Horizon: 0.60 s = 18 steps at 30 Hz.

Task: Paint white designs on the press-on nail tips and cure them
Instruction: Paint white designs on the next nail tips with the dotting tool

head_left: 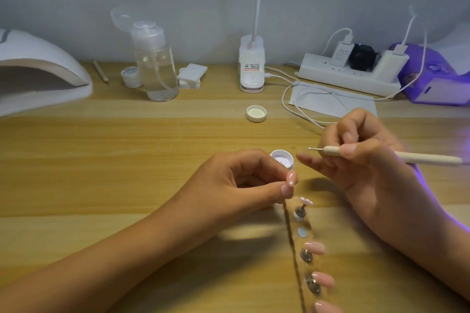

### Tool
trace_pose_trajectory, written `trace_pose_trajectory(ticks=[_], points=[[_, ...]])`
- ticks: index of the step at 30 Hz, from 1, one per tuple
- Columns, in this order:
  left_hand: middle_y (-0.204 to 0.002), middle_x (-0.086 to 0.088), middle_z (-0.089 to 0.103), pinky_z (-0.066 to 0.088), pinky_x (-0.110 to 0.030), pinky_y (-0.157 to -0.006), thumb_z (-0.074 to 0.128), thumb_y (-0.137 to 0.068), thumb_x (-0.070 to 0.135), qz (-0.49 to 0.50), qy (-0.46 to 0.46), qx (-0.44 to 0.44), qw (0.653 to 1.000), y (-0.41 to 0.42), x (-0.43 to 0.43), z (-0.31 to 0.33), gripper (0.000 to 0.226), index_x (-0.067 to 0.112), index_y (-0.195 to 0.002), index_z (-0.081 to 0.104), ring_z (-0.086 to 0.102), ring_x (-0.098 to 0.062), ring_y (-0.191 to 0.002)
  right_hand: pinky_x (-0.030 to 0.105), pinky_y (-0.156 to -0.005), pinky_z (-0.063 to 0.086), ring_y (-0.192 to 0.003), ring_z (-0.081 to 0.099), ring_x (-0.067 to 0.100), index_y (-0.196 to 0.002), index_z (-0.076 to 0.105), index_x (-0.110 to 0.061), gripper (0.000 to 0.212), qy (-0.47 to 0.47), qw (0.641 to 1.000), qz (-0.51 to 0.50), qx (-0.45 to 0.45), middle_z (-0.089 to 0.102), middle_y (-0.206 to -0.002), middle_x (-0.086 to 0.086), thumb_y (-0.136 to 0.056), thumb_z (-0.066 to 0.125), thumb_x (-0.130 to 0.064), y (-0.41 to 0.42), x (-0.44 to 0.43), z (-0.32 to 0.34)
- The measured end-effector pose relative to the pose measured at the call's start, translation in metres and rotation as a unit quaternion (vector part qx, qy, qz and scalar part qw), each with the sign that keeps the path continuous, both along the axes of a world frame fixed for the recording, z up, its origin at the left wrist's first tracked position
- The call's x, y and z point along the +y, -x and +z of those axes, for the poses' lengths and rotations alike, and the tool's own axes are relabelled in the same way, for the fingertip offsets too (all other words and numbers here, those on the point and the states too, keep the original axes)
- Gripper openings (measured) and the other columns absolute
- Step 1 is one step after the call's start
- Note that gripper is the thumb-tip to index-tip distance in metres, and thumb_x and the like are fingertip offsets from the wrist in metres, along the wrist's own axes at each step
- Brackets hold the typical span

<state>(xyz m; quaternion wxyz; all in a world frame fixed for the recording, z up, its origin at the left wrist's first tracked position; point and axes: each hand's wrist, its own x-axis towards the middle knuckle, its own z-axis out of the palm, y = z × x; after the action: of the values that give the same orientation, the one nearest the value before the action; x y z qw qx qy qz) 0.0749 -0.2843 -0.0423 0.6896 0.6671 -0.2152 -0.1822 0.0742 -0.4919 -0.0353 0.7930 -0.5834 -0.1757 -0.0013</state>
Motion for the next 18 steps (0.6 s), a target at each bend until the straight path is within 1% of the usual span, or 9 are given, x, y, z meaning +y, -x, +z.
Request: trace_pose_trajectory(ticks=[3,5,7,10,13,18], points=[[-0.082,0.002,0.074,0.055,-0.019,-0.075,0.074,-0.079,0.016,-0.001,0.001,0.002,1.000,0.000,0.000,0.000,0.008,0.020,-0.086,0.075,0.067,-0.006,-0.078,0.038,-0.078,0.057,-0.054,0.049,0.007,-0.064,0.048,-0.020,0.016,-0.004,1.000,0.012,0.015,0.045,-0.058,-0.003,-0.075,0.058,-0.014,0.003,0.004,0.001],[-0.080,0.002,0.074,0.054,-0.020,-0.075,0.073,-0.080,0.016,0.000,-0.001,0.005,1.000,0.001,0.000,0.001,0.008,0.018,-0.087,0.075,0.067,-0.006,-0.076,0.035,-0.072,0.058,-0.051,0.052,0.006,-0.061,0.050,-0.021,0.020,-0.004,1.000,0.004,0.022,0.047,-0.055,-0.004,-0.078,0.061,-0.018,0.006,0.008,0.002],[-0.080,0.001,0.074,0.054,-0.020,-0.076,0.072,-0.079,0.015,0.001,-0.002,0.005,1.000,0.001,0.000,0.001,0.008,0.017,-0.086,0.074,0.067,-0.006,-0.076,0.032,-0.068,0.058,-0.050,0.053,0.005,-0.061,0.052,-0.021,0.021,-0.009,0.999,-0.004,0.033,0.049,-0.054,-0.003,-0.077,0.065,-0.021,0.007,0.010,0.004],[-0.080,0.000,0.074,0.054,-0.021,-0.076,0.072,-0.078,0.016,0.005,-0.005,0.004,1.000,0.001,-0.001,0.002,0.008,0.015,-0.085,0.074,0.067,-0.007,-0.076,0.031,-0.065,0.058,-0.048,0.051,0.006,-0.059,0.051,-0.019,0.026,-0.011,0.998,-0.018,0.053,0.046,-0.053,-0.001,-0.075,0.072,-0.016,0.008,0.013,0.008],[-0.078,0.001,0.073,0.053,-0.021,-0.074,0.072,-0.078,0.017,0.005,-0.008,0.000,1.000,0.001,-0.001,0.002,0.007,0.016,-0.084,0.074,0.066,-0.007,-0.075,0.027,-0.061,0.057,-0.047,0.051,0.006,-0.055,0.050,-0.020,0.023,-0.008,0.998,-0.023,0.064,0.047,-0.050,-0.001,-0.070,0.068,-0.022,0.009,0.016,0.010],[-0.077,0.001,0.073,0.053,-0.018,-0.072,0.072,-0.078,0.014,0.002,-0.006,-0.008,1.000,0.001,-0.001,0.002,0.006,0.018,-0.082,0.075,0.066,-0.007,-0.073,0.024,-0.057,0.056,-0.047,0.055,0.006,-0.053,0.051,-0.021,0.026,0.002,0.997,-0.028,0.072,0.047,-0.050,-0.002,-0.074,0.064,-0.015,0.009,0.016,0.009]])
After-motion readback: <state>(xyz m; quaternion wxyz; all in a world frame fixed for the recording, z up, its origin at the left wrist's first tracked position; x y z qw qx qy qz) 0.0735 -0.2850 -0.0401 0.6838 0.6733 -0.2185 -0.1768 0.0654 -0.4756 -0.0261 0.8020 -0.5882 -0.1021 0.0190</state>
